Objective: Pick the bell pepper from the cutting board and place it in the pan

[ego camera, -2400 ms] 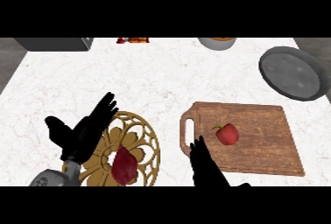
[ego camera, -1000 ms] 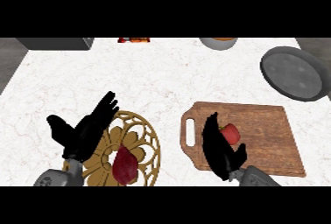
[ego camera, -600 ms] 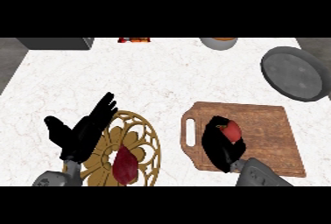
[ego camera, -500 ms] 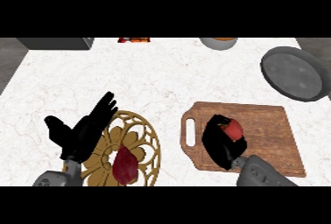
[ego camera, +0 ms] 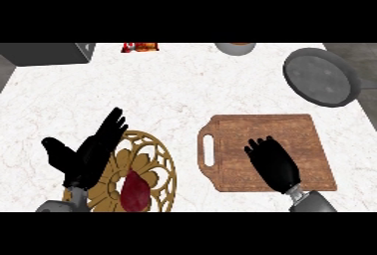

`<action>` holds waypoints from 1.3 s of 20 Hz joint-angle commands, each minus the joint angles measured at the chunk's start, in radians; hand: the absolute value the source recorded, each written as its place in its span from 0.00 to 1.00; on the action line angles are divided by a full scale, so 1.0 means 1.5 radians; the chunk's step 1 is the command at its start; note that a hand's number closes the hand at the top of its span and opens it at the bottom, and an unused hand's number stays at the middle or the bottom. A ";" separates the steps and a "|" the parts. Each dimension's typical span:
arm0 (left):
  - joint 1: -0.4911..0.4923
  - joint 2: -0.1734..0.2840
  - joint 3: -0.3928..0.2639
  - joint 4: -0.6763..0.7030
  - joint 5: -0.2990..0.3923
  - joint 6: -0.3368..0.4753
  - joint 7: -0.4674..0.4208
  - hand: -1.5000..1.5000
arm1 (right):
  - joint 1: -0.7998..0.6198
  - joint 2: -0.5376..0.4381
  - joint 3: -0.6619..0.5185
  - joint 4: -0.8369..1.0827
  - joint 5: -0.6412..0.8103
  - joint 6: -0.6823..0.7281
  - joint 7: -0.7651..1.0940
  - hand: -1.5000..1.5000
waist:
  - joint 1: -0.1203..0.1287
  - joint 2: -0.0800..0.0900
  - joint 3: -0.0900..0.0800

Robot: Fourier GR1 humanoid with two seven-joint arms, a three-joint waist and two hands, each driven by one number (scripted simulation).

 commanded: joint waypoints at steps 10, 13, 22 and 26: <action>0.010 -0.008 -0.014 -0.017 -0.004 -0.002 0.011 0.50 | 0.125 -0.053 -0.360 -0.231 -0.569 -0.029 -0.183 1.00 | 0.013 0.001 0.002; -0.001 0.001 -0.006 0.001 -0.008 -0.015 -0.002 0.50 | 0.161 -0.056 -0.412 -0.245 -0.692 0.037 -0.201 1.00 | 0.017 0.003 0.001; -0.045 -0.014 0.001 0.003 -0.017 -0.018 0.033 0.50 | -0.012 -0.119 -0.547 0.078 -0.749 0.070 -0.300 1.00 | 0.048 0.007 0.001; -0.067 -0.030 -0.008 0.020 -0.025 -0.016 0.035 0.50 | -0.087 -0.113 -0.534 0.257 -0.659 -0.046 -0.405 1.00 | 0.054 0.010 0.001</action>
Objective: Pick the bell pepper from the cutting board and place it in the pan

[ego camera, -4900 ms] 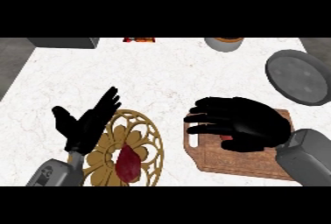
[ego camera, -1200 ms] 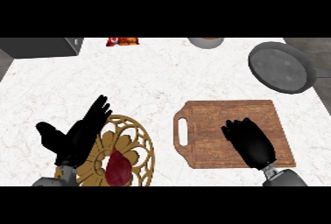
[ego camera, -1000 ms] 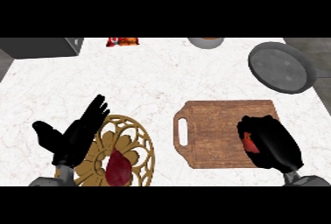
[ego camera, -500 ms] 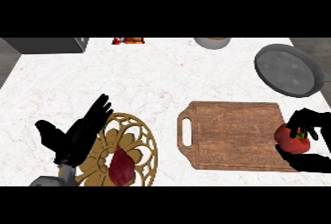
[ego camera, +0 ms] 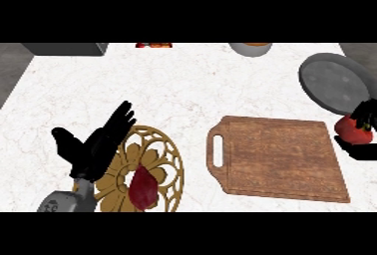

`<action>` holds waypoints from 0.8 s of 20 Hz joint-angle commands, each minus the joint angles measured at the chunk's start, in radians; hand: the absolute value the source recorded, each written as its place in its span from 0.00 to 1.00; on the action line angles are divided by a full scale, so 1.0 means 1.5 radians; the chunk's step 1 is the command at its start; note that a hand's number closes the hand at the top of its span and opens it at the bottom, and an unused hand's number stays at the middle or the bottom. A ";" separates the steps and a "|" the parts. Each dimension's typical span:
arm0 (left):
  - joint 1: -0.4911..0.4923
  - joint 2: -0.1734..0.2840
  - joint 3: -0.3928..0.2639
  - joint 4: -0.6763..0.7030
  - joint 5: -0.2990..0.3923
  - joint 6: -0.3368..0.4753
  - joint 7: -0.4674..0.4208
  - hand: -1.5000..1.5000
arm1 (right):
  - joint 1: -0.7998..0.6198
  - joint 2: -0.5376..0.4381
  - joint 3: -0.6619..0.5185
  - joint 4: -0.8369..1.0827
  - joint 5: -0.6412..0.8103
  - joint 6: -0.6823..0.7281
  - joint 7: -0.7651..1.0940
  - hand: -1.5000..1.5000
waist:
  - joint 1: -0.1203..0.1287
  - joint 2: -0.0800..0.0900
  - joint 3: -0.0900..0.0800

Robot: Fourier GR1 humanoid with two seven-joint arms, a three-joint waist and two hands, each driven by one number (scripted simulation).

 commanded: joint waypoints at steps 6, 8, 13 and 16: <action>-0.022 -0.025 -0.016 0.016 -0.019 -0.002 0.004 0.50 | -0.248 0.001 -0.043 0.353 0.079 -0.179 -0.084 1.00 | 0.023 0.008 0.001; -0.003 -0.030 -0.018 0.004 -0.011 -0.008 -0.005 0.50 | -0.254 0.000 -0.073 0.420 0.074 -0.233 -0.131 1.00 | 0.022 0.008 0.002; -0.020 -0.022 -0.011 0.000 -0.009 -0.014 0.009 0.50 | -0.317 -0.031 -0.135 0.538 0.041 -0.275 -0.188 1.00 | 0.037 0.016 0.004; -0.026 -0.022 -0.012 -0.001 -0.014 -0.015 0.004 0.50 | -0.357 -0.048 -0.144 0.588 0.044 -0.280 -0.186 1.00 | 0.046 0.020 0.004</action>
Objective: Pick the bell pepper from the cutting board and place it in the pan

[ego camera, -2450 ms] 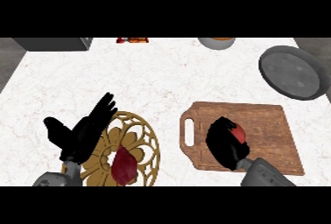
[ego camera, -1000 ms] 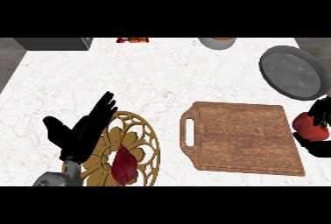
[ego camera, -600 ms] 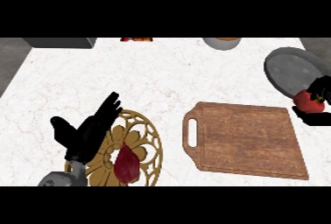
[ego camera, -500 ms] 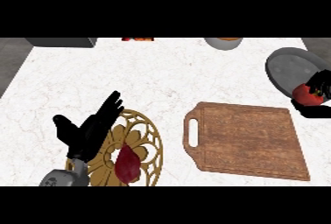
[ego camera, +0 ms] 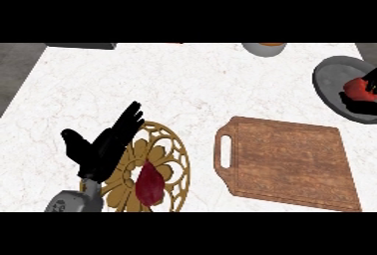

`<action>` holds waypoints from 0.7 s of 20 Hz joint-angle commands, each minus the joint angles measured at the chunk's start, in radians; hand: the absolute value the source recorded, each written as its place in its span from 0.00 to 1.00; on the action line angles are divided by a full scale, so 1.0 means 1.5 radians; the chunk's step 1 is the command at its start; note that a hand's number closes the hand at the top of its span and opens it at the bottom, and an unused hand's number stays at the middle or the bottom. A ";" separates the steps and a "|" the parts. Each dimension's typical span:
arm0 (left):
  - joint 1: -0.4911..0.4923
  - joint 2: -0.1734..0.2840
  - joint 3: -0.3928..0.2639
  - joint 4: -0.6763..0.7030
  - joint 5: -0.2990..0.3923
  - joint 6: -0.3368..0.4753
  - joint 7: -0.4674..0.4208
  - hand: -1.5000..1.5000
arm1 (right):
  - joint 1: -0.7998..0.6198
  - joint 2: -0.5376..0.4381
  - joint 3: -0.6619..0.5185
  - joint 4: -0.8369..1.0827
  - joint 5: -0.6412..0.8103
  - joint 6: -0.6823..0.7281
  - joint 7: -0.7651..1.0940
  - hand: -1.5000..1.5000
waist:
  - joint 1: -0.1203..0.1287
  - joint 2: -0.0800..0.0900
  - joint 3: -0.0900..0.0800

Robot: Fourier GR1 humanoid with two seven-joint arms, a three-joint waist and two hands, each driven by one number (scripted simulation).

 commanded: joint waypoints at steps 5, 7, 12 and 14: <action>-0.011 0.015 0.013 0.014 0.012 -0.031 -0.008 0.50 | -0.061 -0.036 -0.042 0.126 -0.011 -0.031 -0.058 1.00 | 0.015 0.010 0.002; -0.020 -0.017 -0.014 -0.006 -0.004 0.001 0.009 0.50 | -0.070 -0.054 -0.044 0.138 -0.008 -0.030 -0.060 1.00 | 0.022 0.013 0.003; -0.039 -0.017 -0.012 0.007 0.001 -0.012 0.008 0.50 | -0.052 -0.078 0.033 0.215 0.086 -0.024 0.037 0.00 | 0.037 0.023 0.002; -0.038 -0.017 -0.018 0.004 -0.010 -0.003 0.016 0.50 | -0.072 -0.080 0.033 0.226 0.086 -0.008 0.050 0.00 | 0.038 0.020 0.003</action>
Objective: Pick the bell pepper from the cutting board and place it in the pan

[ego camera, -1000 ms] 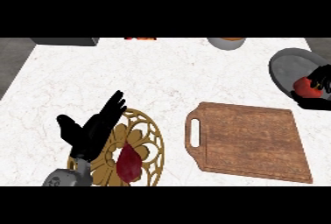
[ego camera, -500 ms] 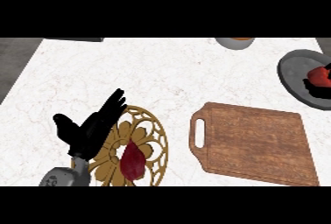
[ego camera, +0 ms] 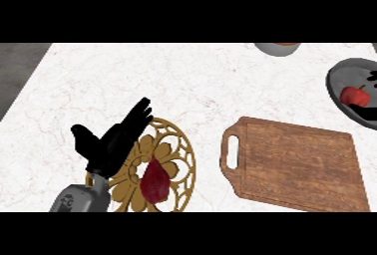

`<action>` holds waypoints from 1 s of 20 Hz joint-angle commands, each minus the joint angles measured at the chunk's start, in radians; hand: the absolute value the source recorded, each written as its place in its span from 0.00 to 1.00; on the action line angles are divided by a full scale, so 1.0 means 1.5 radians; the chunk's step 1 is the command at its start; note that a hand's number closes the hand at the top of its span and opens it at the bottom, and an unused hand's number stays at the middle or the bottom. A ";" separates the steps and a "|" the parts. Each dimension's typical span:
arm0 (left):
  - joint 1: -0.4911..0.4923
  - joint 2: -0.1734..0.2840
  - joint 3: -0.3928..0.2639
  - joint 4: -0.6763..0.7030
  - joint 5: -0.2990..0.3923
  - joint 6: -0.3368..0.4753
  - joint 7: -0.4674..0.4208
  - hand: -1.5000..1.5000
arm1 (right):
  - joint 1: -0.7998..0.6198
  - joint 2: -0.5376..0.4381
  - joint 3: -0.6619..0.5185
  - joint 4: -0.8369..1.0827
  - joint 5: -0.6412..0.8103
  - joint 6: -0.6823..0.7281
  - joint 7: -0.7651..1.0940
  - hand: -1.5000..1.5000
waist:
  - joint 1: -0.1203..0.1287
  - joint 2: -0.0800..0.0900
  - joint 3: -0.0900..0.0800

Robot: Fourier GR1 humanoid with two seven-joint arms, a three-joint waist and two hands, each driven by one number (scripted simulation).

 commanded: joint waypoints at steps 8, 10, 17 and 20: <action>0.005 0.000 0.006 -0.005 0.000 0.004 -0.001 0.50 | -0.045 0.025 -0.085 0.040 -0.091 0.140 -0.051 0.00 | -0.006 -0.005 0.004; 0.015 -0.002 0.003 -0.004 0.000 0.003 -0.003 0.50 | -0.051 0.008 -0.115 0.048 -0.122 0.183 -0.048 0.00 | -0.006 -0.004 0.005; 0.009 0.007 0.017 0.008 0.001 -0.006 -0.019 0.50 | -0.031 -0.053 -0.146 0.083 -0.156 0.362 -0.036 0.00 | -0.019 -0.001 0.003; 0.010 0.002 0.019 0.002 0.003 0.001 -0.017 0.50 | -0.006 -0.087 -0.136 0.086 -0.148 0.444 -0.054 0.00 | -0.023 -0.001 0.004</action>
